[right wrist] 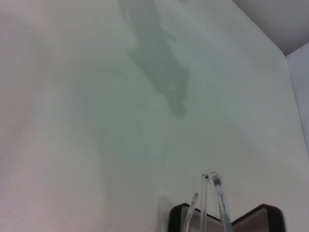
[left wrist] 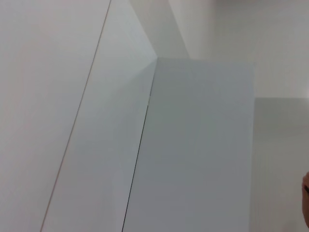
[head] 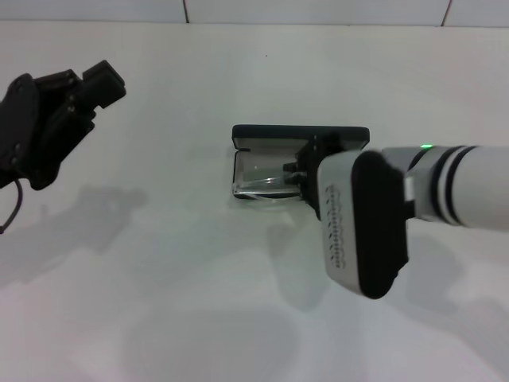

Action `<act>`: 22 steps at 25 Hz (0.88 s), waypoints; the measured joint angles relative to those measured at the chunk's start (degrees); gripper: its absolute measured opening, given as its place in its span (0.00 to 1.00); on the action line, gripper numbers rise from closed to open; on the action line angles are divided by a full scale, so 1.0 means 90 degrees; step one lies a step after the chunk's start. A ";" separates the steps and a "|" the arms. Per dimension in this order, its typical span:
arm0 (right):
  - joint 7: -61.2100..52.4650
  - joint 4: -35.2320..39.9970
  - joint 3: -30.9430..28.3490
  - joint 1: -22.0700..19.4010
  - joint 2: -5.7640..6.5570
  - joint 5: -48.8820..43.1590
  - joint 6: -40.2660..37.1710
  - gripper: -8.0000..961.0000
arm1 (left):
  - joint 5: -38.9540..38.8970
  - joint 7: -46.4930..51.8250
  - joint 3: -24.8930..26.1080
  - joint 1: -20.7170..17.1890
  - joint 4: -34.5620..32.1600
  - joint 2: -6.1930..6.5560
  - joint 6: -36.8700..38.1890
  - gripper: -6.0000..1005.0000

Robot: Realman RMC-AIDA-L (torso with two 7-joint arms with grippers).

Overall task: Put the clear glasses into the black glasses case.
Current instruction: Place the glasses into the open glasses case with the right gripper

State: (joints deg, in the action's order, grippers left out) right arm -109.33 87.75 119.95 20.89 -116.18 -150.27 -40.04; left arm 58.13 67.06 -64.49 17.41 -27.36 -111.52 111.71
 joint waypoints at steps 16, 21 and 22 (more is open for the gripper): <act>-0.0591 -0.0865 0.0329 0.0166 -0.0001 -0.0096 0.1328 0.11 | -0.0006 0.0000 0.0162 -0.0005 0.0004 -0.0147 -0.0021 0.06; -0.0832 -0.0862 0.0333 0.0165 -0.0002 -0.0119 0.1225 0.11 | 0.0006 0.0000 0.0174 -0.0011 0.0003 -0.0159 -0.0009 0.06; -0.0903 -0.0862 0.0333 0.0178 -0.0002 -0.0181 0.1152 0.12 | 0.0007 0.0000 0.0174 -0.0011 0.0003 -0.0158 -0.0008 0.06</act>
State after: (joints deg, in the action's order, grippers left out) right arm -117.45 79.98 122.95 22.49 -116.20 -151.90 -29.67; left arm 58.19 67.06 -62.93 17.31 -27.33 -112.94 111.65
